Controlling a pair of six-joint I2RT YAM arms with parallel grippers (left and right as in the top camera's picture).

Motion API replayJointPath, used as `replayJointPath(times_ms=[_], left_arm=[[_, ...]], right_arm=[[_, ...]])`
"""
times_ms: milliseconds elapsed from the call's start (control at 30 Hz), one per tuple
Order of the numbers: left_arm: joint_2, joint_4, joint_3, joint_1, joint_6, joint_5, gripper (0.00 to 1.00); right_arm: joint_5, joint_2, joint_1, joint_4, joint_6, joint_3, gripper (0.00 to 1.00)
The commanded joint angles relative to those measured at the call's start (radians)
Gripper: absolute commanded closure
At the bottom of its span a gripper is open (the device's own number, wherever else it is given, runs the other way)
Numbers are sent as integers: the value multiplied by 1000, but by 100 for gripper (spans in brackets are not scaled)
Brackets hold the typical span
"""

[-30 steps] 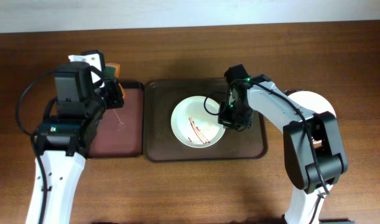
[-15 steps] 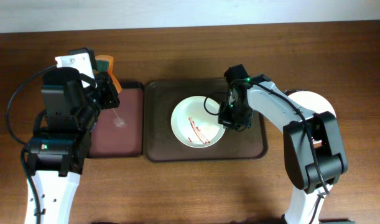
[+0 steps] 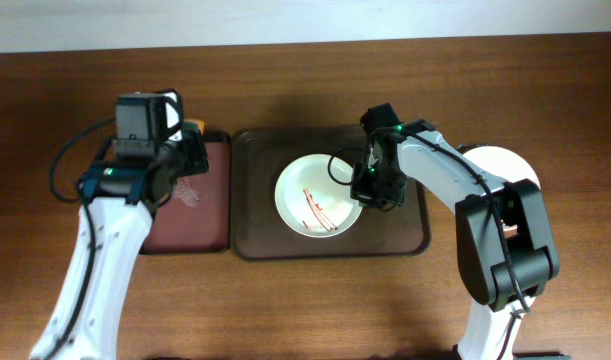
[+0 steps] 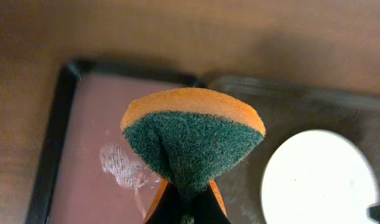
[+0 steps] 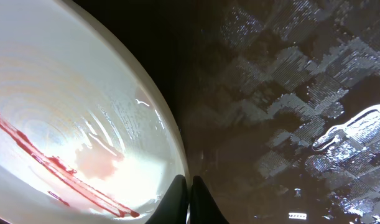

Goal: Clean dirty plates on tray and stack at the side
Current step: 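Lift the sponge from the small tray with the left gripper, then scrub the last plate with the sponge while the right gripper holds it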

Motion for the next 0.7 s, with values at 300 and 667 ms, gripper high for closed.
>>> replayJointPath(times_ms=[300,667], left_arm=[[229,-42,11,-23,-10,356,100],[555,242,11,-274,-341,829,100]], right_arm=[[2,12,7,-4,8,7,96],[2,12,7,-9,8,7,96]])
